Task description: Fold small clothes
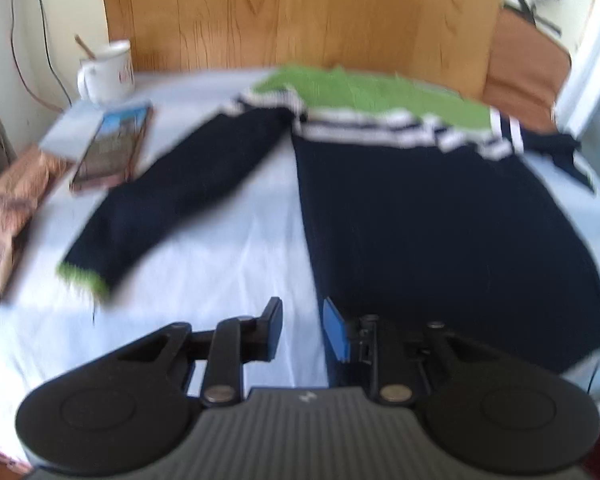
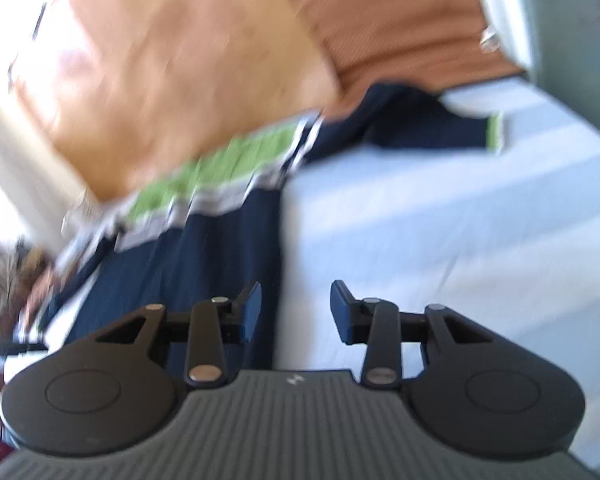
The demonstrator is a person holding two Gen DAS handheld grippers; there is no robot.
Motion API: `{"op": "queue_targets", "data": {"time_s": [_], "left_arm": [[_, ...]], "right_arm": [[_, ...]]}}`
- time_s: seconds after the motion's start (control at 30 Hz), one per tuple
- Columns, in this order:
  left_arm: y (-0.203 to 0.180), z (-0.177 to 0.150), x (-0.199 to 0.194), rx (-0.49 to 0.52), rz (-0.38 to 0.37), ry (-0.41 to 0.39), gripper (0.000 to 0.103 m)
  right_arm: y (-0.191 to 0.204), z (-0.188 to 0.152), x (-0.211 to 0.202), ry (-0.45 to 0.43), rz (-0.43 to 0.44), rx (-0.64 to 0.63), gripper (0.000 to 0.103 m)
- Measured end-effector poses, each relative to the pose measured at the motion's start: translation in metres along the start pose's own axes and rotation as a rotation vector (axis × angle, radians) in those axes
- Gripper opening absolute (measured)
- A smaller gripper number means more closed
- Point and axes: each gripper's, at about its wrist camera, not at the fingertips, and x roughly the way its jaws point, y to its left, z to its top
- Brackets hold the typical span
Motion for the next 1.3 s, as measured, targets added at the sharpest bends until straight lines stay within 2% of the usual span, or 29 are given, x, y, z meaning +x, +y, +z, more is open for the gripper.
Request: {"op": "queue_targets", "data": {"time_s": [0.1,0.13,0.2,0.3,0.4,0.47,0.53,0.7,0.77,0.8,0.83,0.87,0.93,1.0,1.07,1.1,1.17,1.23,1.3], "left_arm": [[-0.015,0.027,0.010,0.020,-0.043,-0.062,0.027],[-0.024,0.037,0.017,0.031,-0.054,-0.077,0.032],[-0.040,0.059,0.037,0.047,-0.082,-0.096,0.034],[-0.067,0.089,0.070,0.050,-0.145,-0.098,0.033],[-0.087,0.116,0.103,0.042,-0.190,-0.112,0.034],[-0.093,0.129,0.126,0.017,-0.196,-0.126,0.038],[-0.097,0.141,0.148,-0.027,-0.211,-0.125,0.039],[-0.093,0.148,0.186,-0.089,-0.290,-0.133,0.039],[-0.092,0.144,0.198,-0.095,-0.302,-0.137,0.039],[-0.092,0.140,0.198,-0.080,-0.305,-0.165,0.039],[-0.092,0.140,0.197,-0.063,-0.304,-0.164,0.039],[-0.092,0.140,0.195,-0.052,-0.303,-0.171,0.040],[-0.090,0.139,0.194,-0.054,-0.304,-0.183,0.041],[-0.089,0.139,0.193,-0.064,-0.309,-0.183,0.041],[-0.088,0.140,0.194,-0.069,-0.307,-0.179,0.041],[-0.088,0.140,0.194,-0.071,-0.308,-0.178,0.041],[-0.088,0.140,0.194,-0.068,-0.306,-0.177,0.042],[-0.089,0.140,0.194,-0.062,-0.301,-0.178,0.043],[-0.090,0.140,0.193,-0.053,-0.296,-0.180,0.044]], "right_arm": [[-0.024,0.020,0.011,-0.076,-0.012,0.109,0.042],[-0.034,0.027,0.014,-0.100,-0.021,0.153,0.043],[-0.052,0.041,0.019,-0.132,-0.031,0.244,0.043],[-0.079,0.060,0.032,-0.141,0.008,0.394,0.043],[-0.091,0.085,0.042,-0.143,0.013,0.465,0.043],[-0.096,0.100,0.054,-0.141,0.011,0.490,0.045],[-0.105,0.115,0.070,-0.122,0.001,0.533,0.053],[-0.136,0.140,0.112,-0.004,-0.047,0.695,0.055],[-0.142,0.147,0.128,0.037,-0.072,0.697,0.049],[-0.139,0.150,0.131,0.040,-0.103,0.668,0.019],[-0.136,0.154,0.131,0.033,-0.114,0.645,0.012],[-0.132,0.157,0.123,-0.007,-0.098,0.633,0.012],[-0.116,0.163,0.089,-0.186,-0.003,0.557,0.011],[-0.094,0.159,0.046,-0.359,0.044,0.395,0.010],[-0.086,0.142,0.022,-0.436,0.003,0.300,0.005],[-0.089,0.132,0.019,-0.430,-0.032,0.290,0.005],[-0.111,0.110,0.028,-0.354,-0.095,0.341,0.005],[-0.140,0.089,0.046,-0.247,-0.150,0.479,0.005],[-0.165,0.066,0.056,-0.196,-0.137,0.606,0.008]]}}
